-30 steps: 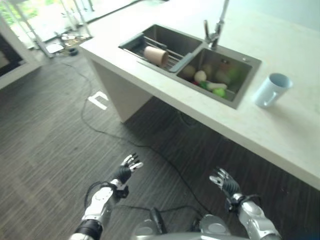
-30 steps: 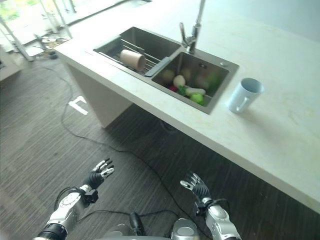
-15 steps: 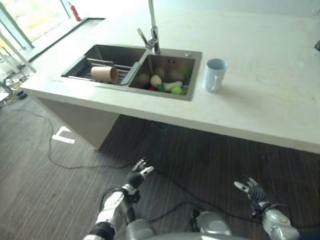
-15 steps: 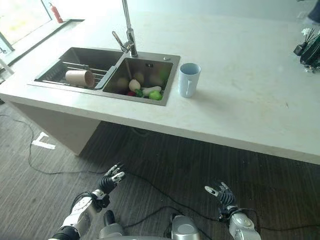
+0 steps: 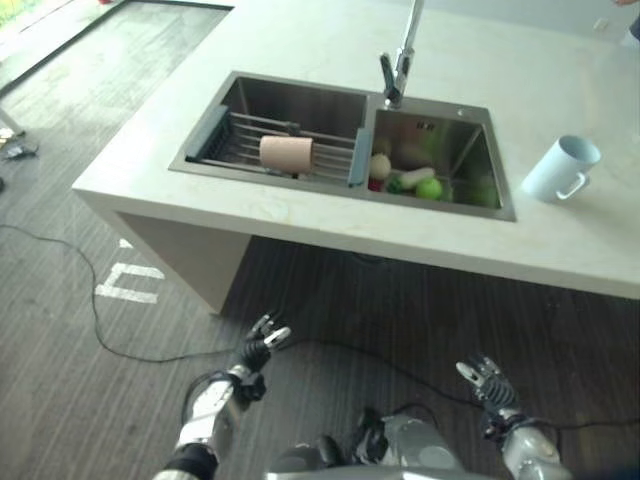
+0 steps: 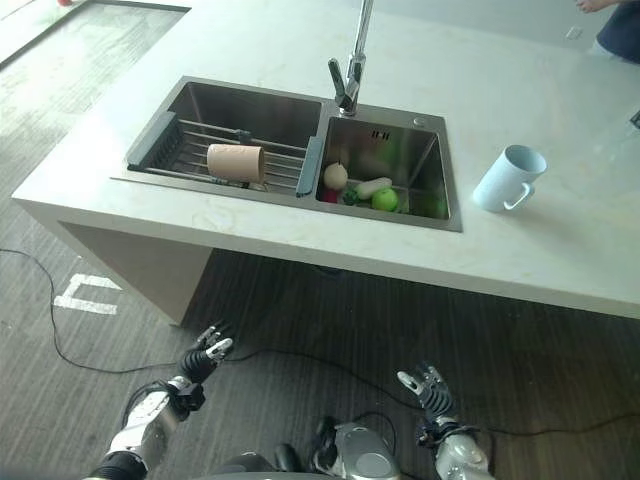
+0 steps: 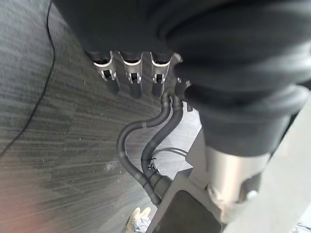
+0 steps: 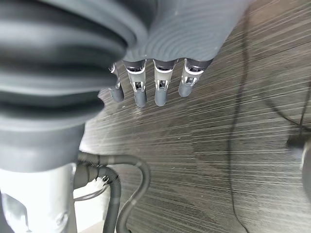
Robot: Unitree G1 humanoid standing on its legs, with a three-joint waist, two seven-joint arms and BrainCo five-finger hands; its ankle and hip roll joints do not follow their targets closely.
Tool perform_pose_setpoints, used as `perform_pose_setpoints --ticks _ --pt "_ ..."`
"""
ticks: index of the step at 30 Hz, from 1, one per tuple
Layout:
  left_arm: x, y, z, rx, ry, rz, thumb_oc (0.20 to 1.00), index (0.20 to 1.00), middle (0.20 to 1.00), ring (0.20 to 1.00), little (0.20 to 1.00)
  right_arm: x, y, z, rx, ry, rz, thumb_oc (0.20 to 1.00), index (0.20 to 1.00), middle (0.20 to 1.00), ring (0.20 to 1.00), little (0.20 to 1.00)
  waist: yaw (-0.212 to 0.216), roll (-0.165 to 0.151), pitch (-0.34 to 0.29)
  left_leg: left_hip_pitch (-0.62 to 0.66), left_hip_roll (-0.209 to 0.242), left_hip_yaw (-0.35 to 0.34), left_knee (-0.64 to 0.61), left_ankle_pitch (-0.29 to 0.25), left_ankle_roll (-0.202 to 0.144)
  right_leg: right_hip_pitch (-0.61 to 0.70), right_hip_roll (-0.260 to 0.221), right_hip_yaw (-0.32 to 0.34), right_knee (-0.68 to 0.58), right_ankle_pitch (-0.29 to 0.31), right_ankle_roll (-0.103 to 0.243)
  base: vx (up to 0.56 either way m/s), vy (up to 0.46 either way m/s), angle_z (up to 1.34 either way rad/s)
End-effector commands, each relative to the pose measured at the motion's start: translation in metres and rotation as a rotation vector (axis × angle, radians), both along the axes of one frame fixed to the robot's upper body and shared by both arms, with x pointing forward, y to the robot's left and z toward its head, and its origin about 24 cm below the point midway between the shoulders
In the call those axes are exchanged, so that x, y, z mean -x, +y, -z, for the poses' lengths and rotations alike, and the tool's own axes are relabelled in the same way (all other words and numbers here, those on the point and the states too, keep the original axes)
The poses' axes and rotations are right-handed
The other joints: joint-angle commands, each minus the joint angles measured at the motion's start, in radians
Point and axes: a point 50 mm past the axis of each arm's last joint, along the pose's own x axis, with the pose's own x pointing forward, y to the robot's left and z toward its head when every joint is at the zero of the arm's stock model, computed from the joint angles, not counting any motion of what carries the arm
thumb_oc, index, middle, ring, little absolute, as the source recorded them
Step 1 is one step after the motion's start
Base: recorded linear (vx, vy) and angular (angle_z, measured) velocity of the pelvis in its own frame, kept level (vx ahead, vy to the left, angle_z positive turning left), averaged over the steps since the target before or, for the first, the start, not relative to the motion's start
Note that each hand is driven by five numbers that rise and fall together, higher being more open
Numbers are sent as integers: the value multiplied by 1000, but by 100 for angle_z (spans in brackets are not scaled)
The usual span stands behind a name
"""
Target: Place the dishes in the dishwasher.
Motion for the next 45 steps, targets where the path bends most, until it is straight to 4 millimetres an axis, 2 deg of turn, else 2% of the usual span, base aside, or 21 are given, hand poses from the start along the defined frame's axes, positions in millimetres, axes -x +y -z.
perform_pose_setpoints --ticks 1,3,5,7,9,10,11,13,17,19,21,25,30,32,36,37,39,41,42,43,45 --pt "-9 2 -16 3 -118 8 1000 1000 1000 1000 1000 -1 -2 1 6 -13 10 1000 1000 1000 1000 1000 5 -40 2 -44 122 31 170 -82 -38 225 -54 35 -210 128 82 249 -138 74" --pt "-7 -6 -12 6 -105 34 1000 1000 1000 1000 1000 -4 -9 -2 11 -19 31 1000 1000 1000 1000 1000 13 -50 11 -123 174 21 385 -47 -87 279 -41 39 -241 101 42 203 -144 58" --pt "-3 -8 -8 29 -93 31 1000 1000 1000 1000 1000 -6 -13 -4 34 -22 20 1000 1000 1000 1000 1000 16 -45 17 -189 212 -17 477 -1 -115 317 -25 68 -268 82 17 203 18 64" --pt "3 -6 -5 45 -83 19 1000 1000 1000 1000 1000 -7 -14 -4 49 -11 4 1000 1000 1000 1000 1000 21 -35 14 -171 202 -52 337 1 -96 328 -25 99 -272 80 27 282 224 -18" --pt "7 -3 -3 48 -76 19 1000 1000 1000 1000 1000 -6 -16 -4 55 2 -1 1000 1000 1000 1000 1000 28 -27 11 -154 222 -83 165 66 -114 344 -22 114 -281 72 33 255 232 -94" --pt "10 -1 -1 50 -72 10 1000 1000 1000 1000 1000 -4 -18 -4 61 10 -11 1000 1000 1000 1000 1000 39 -18 15 -181 263 -131 68 166 -140 352 -17 135 -290 74 28 248 246 -95" --pt "12 -1 0 52 -69 8 1000 1000 1000 1000 1000 -3 -19 -4 60 10 -6 1000 1000 1000 1000 1000 42 -11 19 -194 296 -148 37 209 -157 360 -20 145 -284 63 28 309 288 -64" --pt "11 1 1 39 -62 19 1000 1000 1000 1000 1000 1 -19 -2 65 11 -3 1000 1000 1000 1000 1000 29 -6 19 -167 312 -91 0 193 -165 378 -52 120 -259 28 46 300 281 -55" --pt "10 5 1 -13 -49 32 1000 1000 1000 1000 1000 13 -11 8 36 37 -2 1000 1000 1000 1000 1000 30 10 -1 -101 265 -120 -55 160 -135 380 -89 117 -224 25 74 233 217 -43" --pt "9 12 -1 -32 -42 16 1000 1000 1000 1000 1000 15 -8 10 28 43 -6 1000 1000 1000 1000 1000 36 19 -14 -88 244 -127 -78 161 -117 369 -93 117 -234 51 79 156 165 -58" --pt "10 19 -1 -39 -29 -12 1000 1000 1000 1000 1000 11 2 12 13 44 -12 1000 1000 1000 1000 1000 49 23 -32 -60 203 -122 -110 134 -89 348 -126 121 -255 85 111 151 148 -42" --pt "16 21 4 -20 3 -45 1000 1000 1000 1000 1000 10 4 14 11 56 -2 1000 1000 1000 1000 1000 63 25 -39 -56 197 -104 -119 126 -79 350 -143 107 -286 107 124 19 5 -29" --pt "52 23 39 192 325 -303 1000 1000 1000 1000 1000 12 2 14 11 59 19 1000 1000 1000 1000 1000 71 29 -47 -47 200 -96 -120 125 -83 375 -144 83 -317 112 122 9 -48 -5" --pt "83 20 59 356 521 -404 1000 1000 1000 1000 1000 12 2 14 15 64 27 1000 1000 1000 1000 1000 72 33 -51 -33 200 -101 -118 113 -92 396 -148 76 -326 100 126 61 -50 -1" --pt "123 15 71 549 768 -385 1000 1000 1000 1000 1000 10 -10 9 45 63 32 1000 1000 1000 1000 1000 58 63 -58 -30 202 -93 -118 115 -97 404 -152 63 -341 100 122 14 27 3" --pt "158 41 75 507 949 -501 1000 1000 1000 1000 1000 9 -25 4 85 68 23 1000 1000 1000 1000 1000 37 99 -64 -30 193 -84 -118 116 -100 400 -163 64 -342 94 121 -6 135 3" --pt "172 68 71 431 966 -602 1000 1000 1000 1000 1000 7 -28 3 103 72 12 1000 1000 1000 1000 1000 28 114 -68 -29 189 -80 -119 118 -103 398 -169 65 -342 92 122 -1 113 -3" --pt "177 109 58 324 923 -662 1000 1000 1000 1000 1000 6 -30 1 116 74 7 1000 1000 1000 1000 1000 20 128 -71 -26 183 -79 -119 117 -104 399 -173 66 -343 92 123 6 47 -5" --pt "173 144 40 202 869 -694 1000 1000 1000 1000 1000 7 -32 0 123 75 9 1000 1000 1000 1000 1000 17 138 -74 -25 180 -79 -119 118 -104 400 -176 65 -345 94 125 1 21 -6" --pt "173 151 36 190 867 -705 1000 1000 1000 1000 1000 7 -32 -1 125 75 10 1000 1000 1000 1000 1000 17 140 -74 -25 180 -79 -120 118 -104 400 -176 64 -345 94 125 0 0 0" --pt "168 208 -3 13 740 -857 1000 1000 1000 1000 1000 9 -35 -2 133 78 21 1000 1000 1000 1000 1000 17 157 -79 -24 175 -81 -120 119 -104 402 -179 60 -350 97 129 0 0 0"
